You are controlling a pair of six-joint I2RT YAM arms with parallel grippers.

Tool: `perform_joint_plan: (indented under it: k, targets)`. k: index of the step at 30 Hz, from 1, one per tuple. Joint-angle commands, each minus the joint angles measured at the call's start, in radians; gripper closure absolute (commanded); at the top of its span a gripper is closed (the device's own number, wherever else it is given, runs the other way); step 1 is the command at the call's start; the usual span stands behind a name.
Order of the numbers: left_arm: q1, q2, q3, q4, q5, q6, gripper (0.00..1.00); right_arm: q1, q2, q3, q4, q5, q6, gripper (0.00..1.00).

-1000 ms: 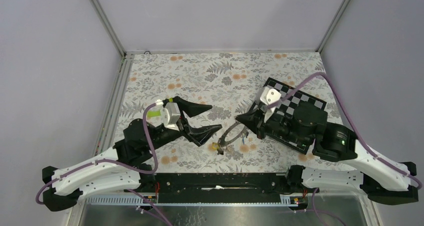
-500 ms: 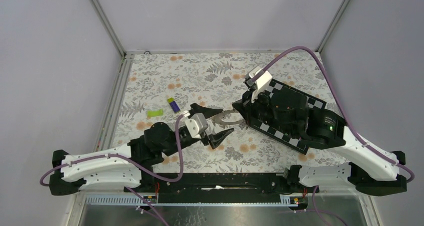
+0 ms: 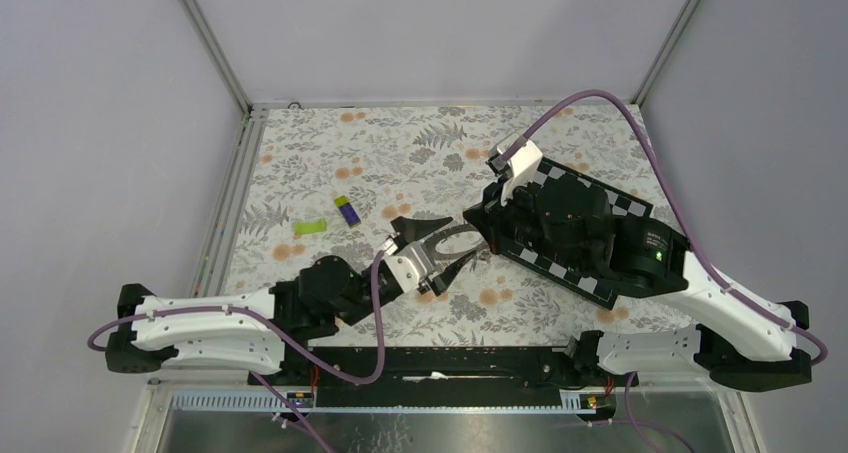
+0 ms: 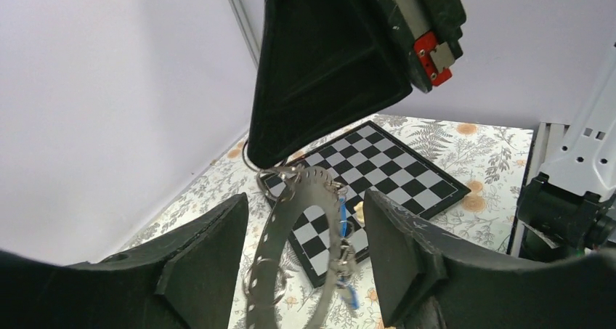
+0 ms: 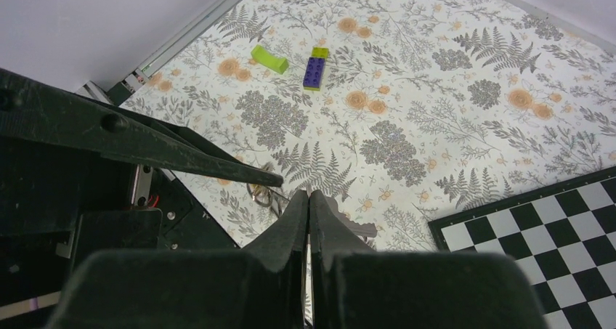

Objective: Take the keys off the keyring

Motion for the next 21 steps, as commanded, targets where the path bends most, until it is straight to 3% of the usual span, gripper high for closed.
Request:
perform_joint_plan:
  k: [1, 13, 21]
  targets:
    - [-0.019, 0.035, 0.049, 0.088, -0.060, 0.048, 0.36, -0.002, 0.004, 0.047, 0.053, -0.002, 0.034, 1.00]
    - [-0.056, 0.109, 0.061, 0.163, -0.260, 0.097, 0.54, -0.001, -0.005, 0.043, 0.064, -0.042, 0.057, 1.00]
    - [-0.062, 0.114, 0.043, 0.226, -0.330, 0.123, 0.55, -0.002, -0.008, 0.043, 0.063, -0.073, 0.066, 1.00]
